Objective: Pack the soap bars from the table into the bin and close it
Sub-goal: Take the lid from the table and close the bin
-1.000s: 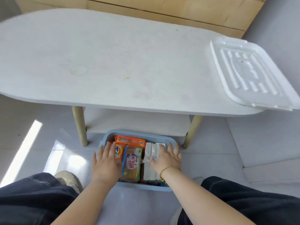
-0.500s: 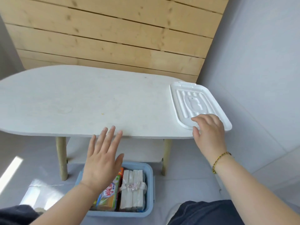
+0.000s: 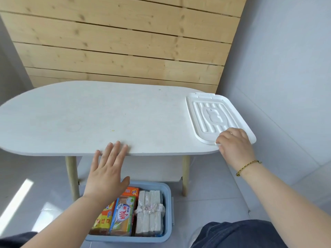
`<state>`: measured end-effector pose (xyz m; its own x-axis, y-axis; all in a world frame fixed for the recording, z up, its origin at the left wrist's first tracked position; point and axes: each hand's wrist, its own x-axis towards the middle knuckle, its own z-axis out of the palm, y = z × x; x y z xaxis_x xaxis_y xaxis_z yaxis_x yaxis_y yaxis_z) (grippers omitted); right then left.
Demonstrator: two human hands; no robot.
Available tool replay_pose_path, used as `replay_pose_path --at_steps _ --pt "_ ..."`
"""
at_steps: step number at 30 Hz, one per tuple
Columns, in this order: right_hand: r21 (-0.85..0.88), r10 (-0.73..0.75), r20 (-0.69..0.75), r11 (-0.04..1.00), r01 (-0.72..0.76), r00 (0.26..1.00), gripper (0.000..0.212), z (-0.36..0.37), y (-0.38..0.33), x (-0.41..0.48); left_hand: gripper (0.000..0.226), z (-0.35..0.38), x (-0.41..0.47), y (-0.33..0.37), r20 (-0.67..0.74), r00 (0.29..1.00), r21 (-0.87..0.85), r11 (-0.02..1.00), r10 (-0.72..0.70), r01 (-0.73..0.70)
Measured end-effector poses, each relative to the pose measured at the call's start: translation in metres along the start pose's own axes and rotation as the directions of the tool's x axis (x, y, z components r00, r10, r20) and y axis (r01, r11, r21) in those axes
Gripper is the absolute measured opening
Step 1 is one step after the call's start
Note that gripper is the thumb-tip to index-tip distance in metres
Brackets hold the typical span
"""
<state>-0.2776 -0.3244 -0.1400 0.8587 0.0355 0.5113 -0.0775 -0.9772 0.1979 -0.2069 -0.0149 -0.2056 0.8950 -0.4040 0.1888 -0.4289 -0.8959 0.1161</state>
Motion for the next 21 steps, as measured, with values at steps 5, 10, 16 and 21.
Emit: replay_pose_path --at_steps 5,10,16,21 --pt "0.08 0.052 -0.045 0.996 -0.049 0.998 0.032 0.0 0.001 0.0 0.088 -0.001 0.002 0.0 0.036 0.999 0.037 0.999 0.005 -0.007" --pt "0.197 0.123 -0.314 0.978 -0.063 0.942 0.011 -0.023 -0.006 0.001 0.08 -0.007 0.001 -0.001 0.034 0.999 -0.124 0.992 0.01 -0.006" --pt "0.424 0.254 -0.397 0.903 -0.069 0.882 0.01 -0.062 -0.041 -0.004 0.061 -0.024 -0.004 0.001 -0.062 0.995 -0.456 0.889 -0.077 0.041" --pt "0.782 0.409 -0.214 0.616 -0.095 0.887 0.013 -0.092 -0.057 -0.009 0.053 -0.059 -0.008 -0.001 -0.007 0.953 -0.826 0.54 -0.302 0.165"
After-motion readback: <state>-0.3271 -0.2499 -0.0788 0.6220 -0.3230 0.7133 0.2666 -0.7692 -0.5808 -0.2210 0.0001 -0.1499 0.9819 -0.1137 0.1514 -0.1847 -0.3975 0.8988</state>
